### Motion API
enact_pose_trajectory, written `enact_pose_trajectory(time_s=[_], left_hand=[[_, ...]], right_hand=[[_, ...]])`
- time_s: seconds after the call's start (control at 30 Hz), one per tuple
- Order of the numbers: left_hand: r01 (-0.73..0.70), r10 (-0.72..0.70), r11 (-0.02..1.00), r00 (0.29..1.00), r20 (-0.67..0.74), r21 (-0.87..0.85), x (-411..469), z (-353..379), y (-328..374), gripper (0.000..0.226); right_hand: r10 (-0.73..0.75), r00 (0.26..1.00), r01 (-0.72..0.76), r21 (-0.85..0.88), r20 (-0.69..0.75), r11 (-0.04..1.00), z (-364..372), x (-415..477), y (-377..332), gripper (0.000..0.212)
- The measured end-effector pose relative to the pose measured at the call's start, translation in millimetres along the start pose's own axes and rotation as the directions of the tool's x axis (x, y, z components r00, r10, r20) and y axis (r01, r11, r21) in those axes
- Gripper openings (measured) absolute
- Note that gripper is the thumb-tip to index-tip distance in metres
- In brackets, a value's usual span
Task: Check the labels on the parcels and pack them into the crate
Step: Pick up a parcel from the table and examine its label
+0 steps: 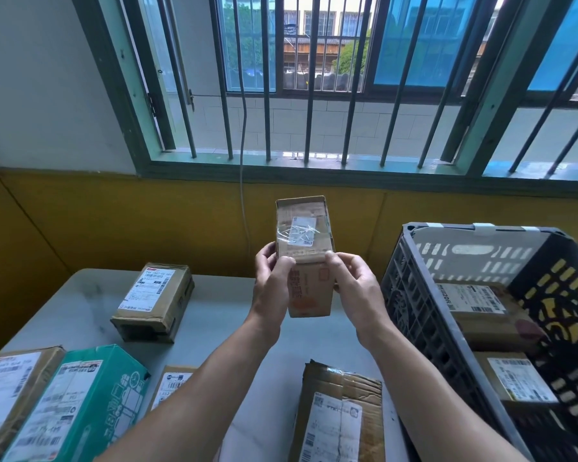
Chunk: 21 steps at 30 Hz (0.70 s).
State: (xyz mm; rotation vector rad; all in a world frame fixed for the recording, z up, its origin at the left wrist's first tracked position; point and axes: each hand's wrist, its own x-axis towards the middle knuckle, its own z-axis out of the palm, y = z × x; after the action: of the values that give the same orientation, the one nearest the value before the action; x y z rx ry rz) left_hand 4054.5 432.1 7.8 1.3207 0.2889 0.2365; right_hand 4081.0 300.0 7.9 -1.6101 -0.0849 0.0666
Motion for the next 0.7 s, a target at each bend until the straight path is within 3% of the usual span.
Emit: enact_pose_trajectory(time_s=[0.07, 0.2, 0.4, 0.57, 0.7], left_hand=[[-0.005, 0.005, 1.000, 1.000, 0.002, -0.031, 1.5, 0.3, -1.5, 0.068], [0.007, -0.008, 1.000, 0.999, -0.048, -0.028, 6.1, 0.6, -5.9, 0.049], [0.025, -0.027, 0.999, 0.998, -0.054, -0.032, 6.9, -0.9, -10.0, 0.042], [0.029, -0.031, 0.999, 0.998, -0.062, -0.038, 7.0, 0.1, -9.0, 0.041], [0.023, -0.023, 1.000, 0.998, -0.059, -0.001, 6.3, 0.7, -4.9, 0.046]], right_hand=[[0.007, 1.000, -0.007, 0.021, 0.011, 1.000, -0.5, 2.1, 2.1, 0.029], [0.013, 0.999, -0.015, 0.057, 0.036, 0.998, 0.1, 2.9, 3.1, 0.041], [0.014, 1.000, -0.013, 0.065, -0.023, 0.998, 2.2, 1.7, 2.4, 0.020], [0.026, 1.000, -0.028, 0.111, 0.017, 0.993, 1.2, 3.1, 3.8, 0.043], [0.003, 1.000, -0.005, 0.115, 0.023, 0.993, -0.4, 2.9, 2.1, 0.041]])
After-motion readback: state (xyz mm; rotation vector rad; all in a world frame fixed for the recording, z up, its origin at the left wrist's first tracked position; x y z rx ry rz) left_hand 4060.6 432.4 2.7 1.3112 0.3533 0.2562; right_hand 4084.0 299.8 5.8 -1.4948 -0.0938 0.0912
